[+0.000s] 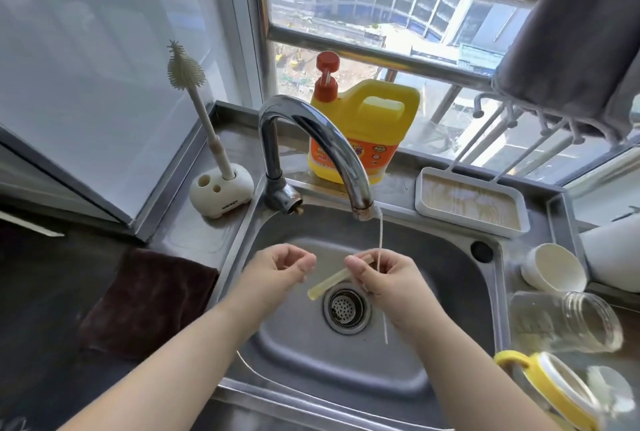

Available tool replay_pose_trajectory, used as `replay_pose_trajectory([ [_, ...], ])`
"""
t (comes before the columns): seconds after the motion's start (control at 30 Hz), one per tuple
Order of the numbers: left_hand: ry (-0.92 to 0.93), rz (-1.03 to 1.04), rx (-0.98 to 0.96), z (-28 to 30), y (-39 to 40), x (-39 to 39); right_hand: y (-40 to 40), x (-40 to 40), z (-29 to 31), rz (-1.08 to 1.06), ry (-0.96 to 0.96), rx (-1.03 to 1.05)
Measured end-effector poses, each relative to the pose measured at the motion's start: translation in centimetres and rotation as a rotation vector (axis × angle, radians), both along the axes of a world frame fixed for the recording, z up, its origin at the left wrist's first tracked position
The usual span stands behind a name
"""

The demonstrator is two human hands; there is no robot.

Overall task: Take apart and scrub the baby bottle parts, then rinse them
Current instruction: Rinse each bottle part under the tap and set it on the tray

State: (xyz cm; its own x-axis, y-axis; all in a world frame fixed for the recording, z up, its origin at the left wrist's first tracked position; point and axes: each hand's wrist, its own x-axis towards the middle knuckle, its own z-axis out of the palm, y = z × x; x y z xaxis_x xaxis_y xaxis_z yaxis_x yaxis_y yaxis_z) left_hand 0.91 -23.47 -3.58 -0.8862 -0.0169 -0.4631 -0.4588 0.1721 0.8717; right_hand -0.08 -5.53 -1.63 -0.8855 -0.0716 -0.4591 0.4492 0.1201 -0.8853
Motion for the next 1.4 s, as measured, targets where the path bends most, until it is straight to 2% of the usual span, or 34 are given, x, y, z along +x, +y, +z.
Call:
replay_pose_trajectory([
  [0.07, -0.008, 0.143, -0.078, -0.7, -0.5, -1.8, 0.9, -0.4, -0.1, -0.018, -0.009, 0.026],
  [0.2, 0.014, 0.407, -0.041, -2.5, -0.4, -5.9, 1.4, -0.5, -1.1, 0.003, -0.036, 0.026],
  [0.3, 0.058, 0.483, -0.037, -4.5, -0.3, -7.5, 1.2, -0.3, -2.1, 0.011, -0.041, 0.018],
  [0.4, 0.156, 0.414, -0.048, -5.4, -0.1, -7.6, 1.3, -0.3, -2.6, 0.01, -0.045, 0.021],
  [0.5, 0.255, 0.351, 0.04, -5.9, 0.1, -7.2, 1.7, -0.3, -2.7, -0.016, -0.053, 0.022],
  [0.6, 0.321, 0.242, 0.013, -6.6, 0.0, -7.1, 2.1, 0.0, -2.8, -0.032, -0.058, 0.029],
  [0.77, 0.282, 0.108, -0.027, -6.8, -0.1, -8.1, 1.7, 0.6, -2.7, -0.007, -0.063, 0.031],
  [0.87, 0.249, 0.133, -0.018, -6.6, 0.1, -8.9, 1.5, 0.6, -2.6, -0.002, -0.063, 0.049],
  [1.1, 0.336, 0.138, 0.005, -7.4, -0.1, -9.0, 1.0, -0.3, -2.7, 0.004, -0.068, 0.098],
  [1.4, 0.329, 0.215, 0.044, -7.6, 0.4, -9.0, 0.7, -1.7, -2.0, -0.008, -0.023, 0.052],
])
